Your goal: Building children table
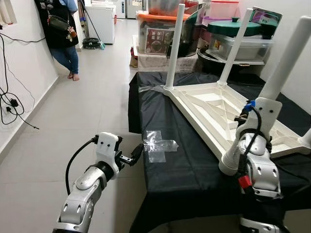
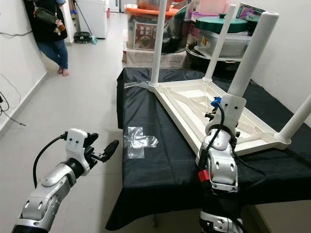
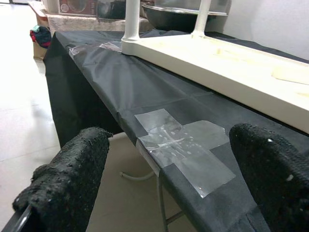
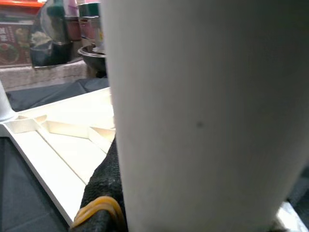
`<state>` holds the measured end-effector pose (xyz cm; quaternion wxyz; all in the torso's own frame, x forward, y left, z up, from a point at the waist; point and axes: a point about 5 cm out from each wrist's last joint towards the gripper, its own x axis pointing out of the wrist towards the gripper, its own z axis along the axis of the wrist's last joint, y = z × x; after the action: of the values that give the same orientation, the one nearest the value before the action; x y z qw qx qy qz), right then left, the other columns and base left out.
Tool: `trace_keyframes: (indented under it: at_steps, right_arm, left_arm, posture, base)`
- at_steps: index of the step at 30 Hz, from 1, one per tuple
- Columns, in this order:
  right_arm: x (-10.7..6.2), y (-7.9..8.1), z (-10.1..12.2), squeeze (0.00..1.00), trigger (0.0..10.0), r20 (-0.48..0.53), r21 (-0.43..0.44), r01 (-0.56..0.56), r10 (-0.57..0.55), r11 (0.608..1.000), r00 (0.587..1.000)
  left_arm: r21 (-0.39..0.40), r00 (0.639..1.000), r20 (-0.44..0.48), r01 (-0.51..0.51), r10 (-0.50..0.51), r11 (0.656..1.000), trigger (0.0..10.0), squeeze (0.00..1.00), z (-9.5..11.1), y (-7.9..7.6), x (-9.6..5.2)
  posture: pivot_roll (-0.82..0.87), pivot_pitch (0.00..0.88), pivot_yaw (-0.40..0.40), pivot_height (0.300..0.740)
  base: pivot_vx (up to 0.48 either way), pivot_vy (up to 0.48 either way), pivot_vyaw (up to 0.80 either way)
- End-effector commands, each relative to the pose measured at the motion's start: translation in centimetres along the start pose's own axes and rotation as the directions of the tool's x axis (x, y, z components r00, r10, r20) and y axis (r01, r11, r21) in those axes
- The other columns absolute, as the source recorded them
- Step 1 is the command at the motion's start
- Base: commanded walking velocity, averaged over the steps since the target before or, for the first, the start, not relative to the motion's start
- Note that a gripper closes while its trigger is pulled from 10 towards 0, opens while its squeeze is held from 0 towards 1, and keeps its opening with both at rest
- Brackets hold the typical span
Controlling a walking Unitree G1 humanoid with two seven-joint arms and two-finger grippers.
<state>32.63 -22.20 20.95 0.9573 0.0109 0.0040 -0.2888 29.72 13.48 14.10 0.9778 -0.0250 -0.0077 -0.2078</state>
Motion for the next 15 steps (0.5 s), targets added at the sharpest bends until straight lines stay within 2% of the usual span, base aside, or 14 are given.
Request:
trace_keyframes:
  at_steps: [1,7,15]
  right_arm:
    - [-0.10,-1.40,-4.73,0.00,0.0,-0.223,-0.089,0.085,-0.103,0.992,0.969]
    - [-0.31,-1.68,-5.11,0.00,0.0,-0.232,-0.073,0.164,-0.177,0.984,0.956]
    - [-0.32,-1.54,-5.27,0.00,0.0,-0.239,-0.053,0.201,-0.208,0.978,0.949]
  left_arm:
    - [-0.002,1.000,-0.005,-0.003,0.003,1.000,10.0,0.00,-0.25,-0.22,0.00]
    - [-0.004,1.000,-0.006,-0.009,0.009,1.000,10.0,0.00,-0.34,-0.19,0.01]
    - [-0.004,1.000,-0.006,-0.011,0.011,1.000,10.0,0.00,-0.38,-0.18,0.13]
  posture:
    - [0.04,0.000,-0.106,0.740]
    - [0.04,0.000,-0.108,0.740]
    - [0.04,0.000,-0.109,0.740]
  base:
    - [0.000,0.000,0.00]
    - [0.000,0.000,0.00]
    - [0.000,0.000,0.00]
